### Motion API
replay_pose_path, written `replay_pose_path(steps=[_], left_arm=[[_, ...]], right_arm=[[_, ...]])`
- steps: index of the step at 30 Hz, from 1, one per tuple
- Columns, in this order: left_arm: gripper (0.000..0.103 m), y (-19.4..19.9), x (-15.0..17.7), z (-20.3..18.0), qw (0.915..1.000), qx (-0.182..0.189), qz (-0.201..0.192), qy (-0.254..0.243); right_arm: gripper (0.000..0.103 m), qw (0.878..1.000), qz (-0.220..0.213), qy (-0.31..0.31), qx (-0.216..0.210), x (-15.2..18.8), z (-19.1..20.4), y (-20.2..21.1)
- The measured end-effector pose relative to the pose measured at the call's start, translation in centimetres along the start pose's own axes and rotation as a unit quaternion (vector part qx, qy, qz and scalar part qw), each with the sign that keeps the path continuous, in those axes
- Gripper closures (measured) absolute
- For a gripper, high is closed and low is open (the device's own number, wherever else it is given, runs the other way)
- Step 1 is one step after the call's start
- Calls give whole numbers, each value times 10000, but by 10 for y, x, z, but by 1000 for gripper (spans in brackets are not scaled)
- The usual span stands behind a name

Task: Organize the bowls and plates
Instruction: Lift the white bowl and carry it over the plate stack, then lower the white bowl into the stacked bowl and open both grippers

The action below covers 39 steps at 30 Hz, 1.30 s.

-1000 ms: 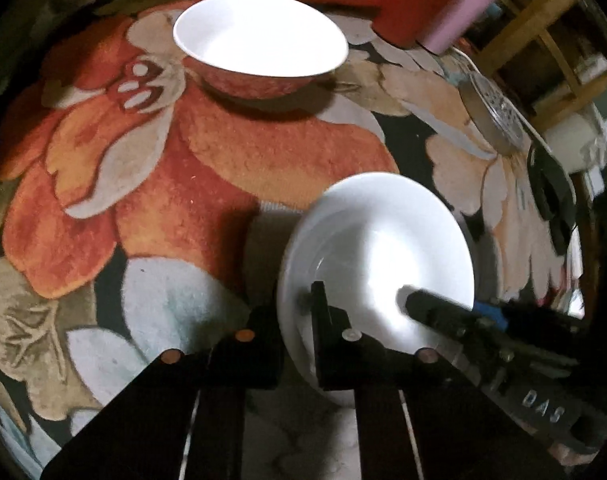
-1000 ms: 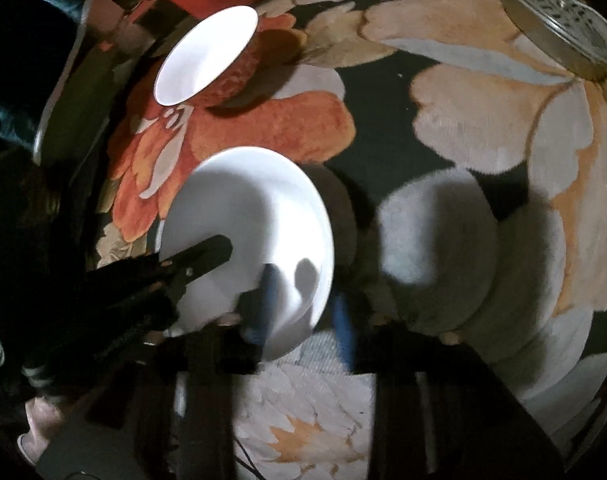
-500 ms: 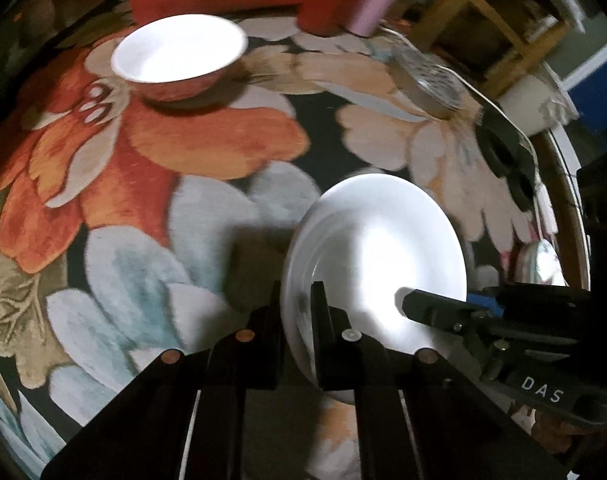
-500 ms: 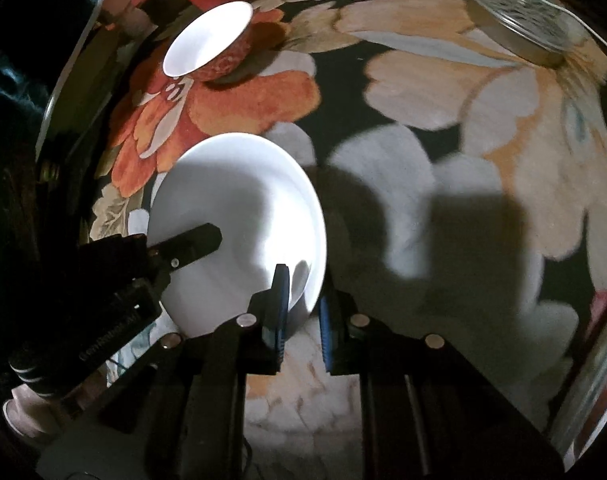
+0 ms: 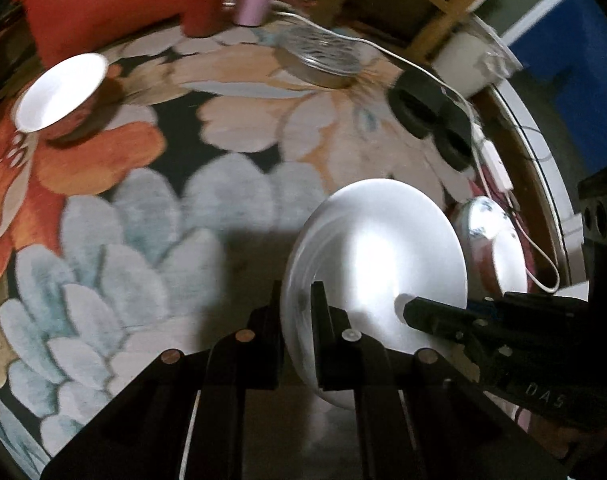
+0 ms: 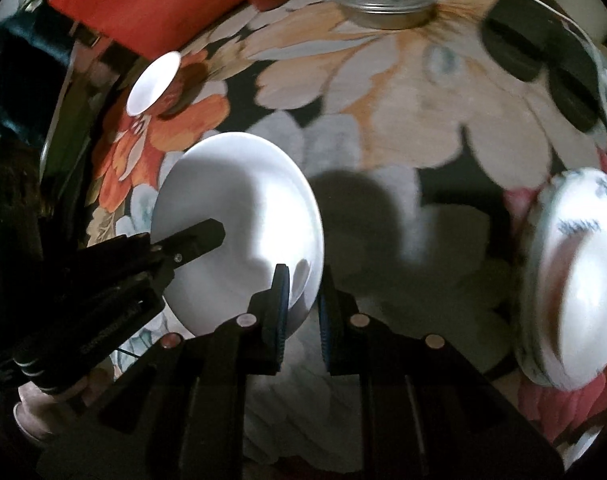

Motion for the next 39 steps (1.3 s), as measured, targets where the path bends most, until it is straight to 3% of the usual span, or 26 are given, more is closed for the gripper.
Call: replay_pose_path(steps=[15,29,39], left_arm=[[94,-21,-4,-83,9983,354,-1,-452],[94,-55,-3,-187,9923,815,109,-931],[94,-79,7,-222,9885,868,311,-1197]], right_arm=[[89,9973,-290,-532,412,12,-68,46],[89,9879,-569,-1014,1028,21,-152,91],[89,9832,-516,-1306,1163,32,-192,95]])
Point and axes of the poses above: each gripper's, at about its wrist camera, not at the fingertips, and y roughly against the way its jaws point, z to its left, x to its underside, the point moved 3 cm from there along -y, roughly the way its jaws point, and after that the axes turned 9 degrees about -z, right-handed, at the moved point
